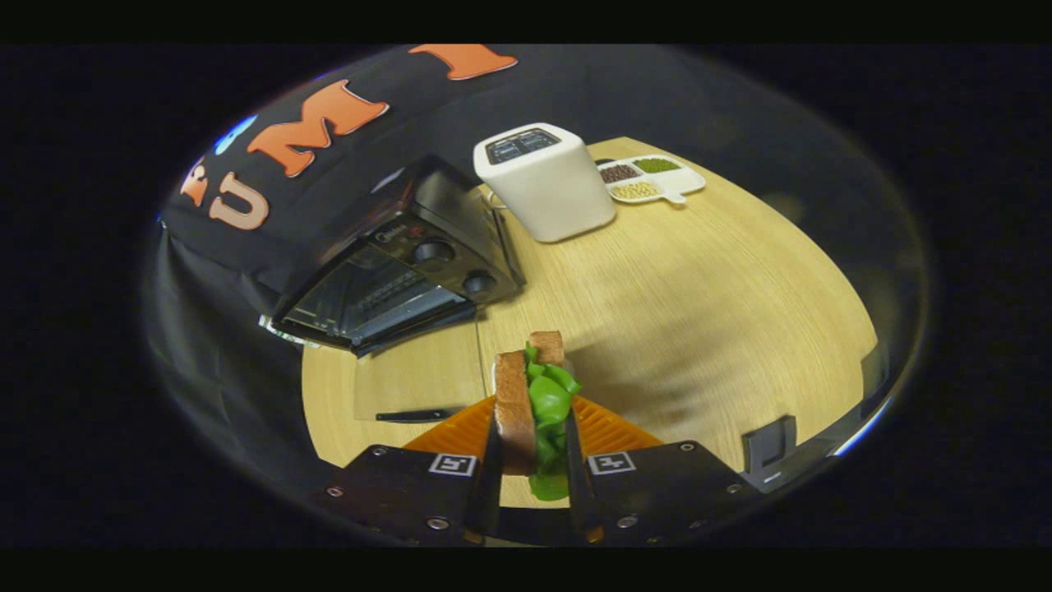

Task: Open the toaster oven, put the food inside, and close the toaster oven door.

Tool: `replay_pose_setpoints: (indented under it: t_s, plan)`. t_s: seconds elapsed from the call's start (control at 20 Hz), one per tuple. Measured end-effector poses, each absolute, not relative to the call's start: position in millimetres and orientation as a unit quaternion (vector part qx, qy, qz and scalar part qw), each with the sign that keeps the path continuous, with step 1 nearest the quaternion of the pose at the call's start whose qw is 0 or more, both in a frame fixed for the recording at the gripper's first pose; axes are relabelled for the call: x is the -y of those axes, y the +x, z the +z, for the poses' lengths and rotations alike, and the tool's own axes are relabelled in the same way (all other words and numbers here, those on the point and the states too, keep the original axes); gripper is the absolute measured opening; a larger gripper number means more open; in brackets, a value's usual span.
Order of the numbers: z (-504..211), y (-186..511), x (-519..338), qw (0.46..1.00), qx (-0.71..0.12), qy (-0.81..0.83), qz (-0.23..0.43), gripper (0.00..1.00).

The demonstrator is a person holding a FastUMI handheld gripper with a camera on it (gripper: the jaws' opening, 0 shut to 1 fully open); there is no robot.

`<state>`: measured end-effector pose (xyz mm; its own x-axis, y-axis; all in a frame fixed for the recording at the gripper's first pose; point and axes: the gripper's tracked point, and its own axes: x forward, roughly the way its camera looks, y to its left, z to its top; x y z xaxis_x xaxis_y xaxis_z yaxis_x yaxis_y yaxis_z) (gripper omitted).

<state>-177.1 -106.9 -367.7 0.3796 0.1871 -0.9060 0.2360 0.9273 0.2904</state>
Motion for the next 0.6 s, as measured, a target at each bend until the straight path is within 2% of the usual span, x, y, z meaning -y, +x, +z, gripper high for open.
replay_pose_setpoints:
  t_s: [0.3,0.6]
  plan:
    - [-330,-138,74,0.836,-0.513,0.192,0.018,0.35]
    - [-333,-106,3,0.836,-0.492,0.235,0.069,0.35]
